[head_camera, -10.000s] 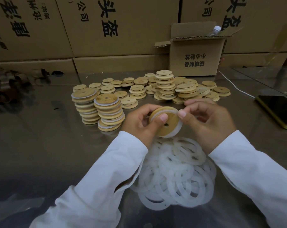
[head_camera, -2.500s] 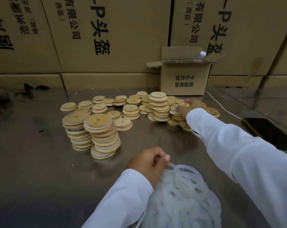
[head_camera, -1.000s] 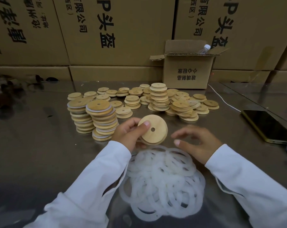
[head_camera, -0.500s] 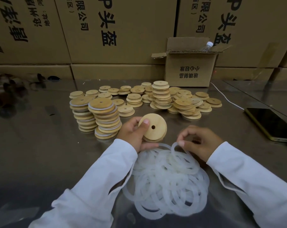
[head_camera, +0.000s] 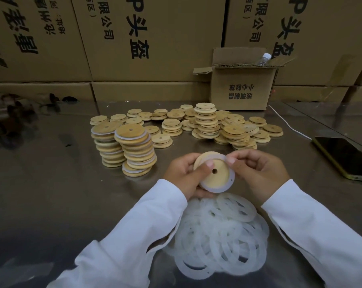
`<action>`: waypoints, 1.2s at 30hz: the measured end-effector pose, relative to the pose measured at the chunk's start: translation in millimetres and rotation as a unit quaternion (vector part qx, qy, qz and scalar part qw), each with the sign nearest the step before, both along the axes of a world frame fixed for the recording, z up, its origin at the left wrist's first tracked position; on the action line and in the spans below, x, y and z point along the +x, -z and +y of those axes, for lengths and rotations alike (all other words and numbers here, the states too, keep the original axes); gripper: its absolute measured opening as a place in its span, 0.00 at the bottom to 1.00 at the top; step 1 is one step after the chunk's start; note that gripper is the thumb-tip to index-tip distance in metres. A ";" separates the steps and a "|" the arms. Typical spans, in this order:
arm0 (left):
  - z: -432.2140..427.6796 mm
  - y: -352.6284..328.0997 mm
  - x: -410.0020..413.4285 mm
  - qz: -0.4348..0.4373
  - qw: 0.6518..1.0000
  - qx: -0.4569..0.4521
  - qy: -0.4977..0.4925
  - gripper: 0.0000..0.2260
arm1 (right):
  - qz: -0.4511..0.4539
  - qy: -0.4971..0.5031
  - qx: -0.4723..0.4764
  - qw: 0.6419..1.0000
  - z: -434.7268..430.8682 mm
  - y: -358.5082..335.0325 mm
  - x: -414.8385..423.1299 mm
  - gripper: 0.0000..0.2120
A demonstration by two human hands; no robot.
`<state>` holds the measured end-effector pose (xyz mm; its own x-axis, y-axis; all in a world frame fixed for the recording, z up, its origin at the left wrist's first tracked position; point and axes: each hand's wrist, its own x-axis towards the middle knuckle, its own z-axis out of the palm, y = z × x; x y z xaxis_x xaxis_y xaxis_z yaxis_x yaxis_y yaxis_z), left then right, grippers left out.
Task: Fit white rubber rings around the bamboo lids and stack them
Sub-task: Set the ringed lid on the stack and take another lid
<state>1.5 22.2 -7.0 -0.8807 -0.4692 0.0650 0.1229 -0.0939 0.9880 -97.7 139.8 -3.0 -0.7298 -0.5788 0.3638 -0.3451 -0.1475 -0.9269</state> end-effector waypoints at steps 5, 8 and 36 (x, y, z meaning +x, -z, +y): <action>3.0 -0.6 -0.6 0.003 1.000 -0.017 0.007 0.07 | 0.095 0.069 0.008 0.993 0.2 0.3 3.6 0.08; 4.0 -0.6 0.1 0.009 1.000 -0.027 0.000 0.08 | 0.156 0.098 0.020 0.983 0.6 2.5 6.1 0.08; 0.1 -0.6 4.2 0.070 0.993 -0.088 -0.037 0.08 | 0.056 0.032 0.003 0.998 0.4 -8.2 6.0 0.06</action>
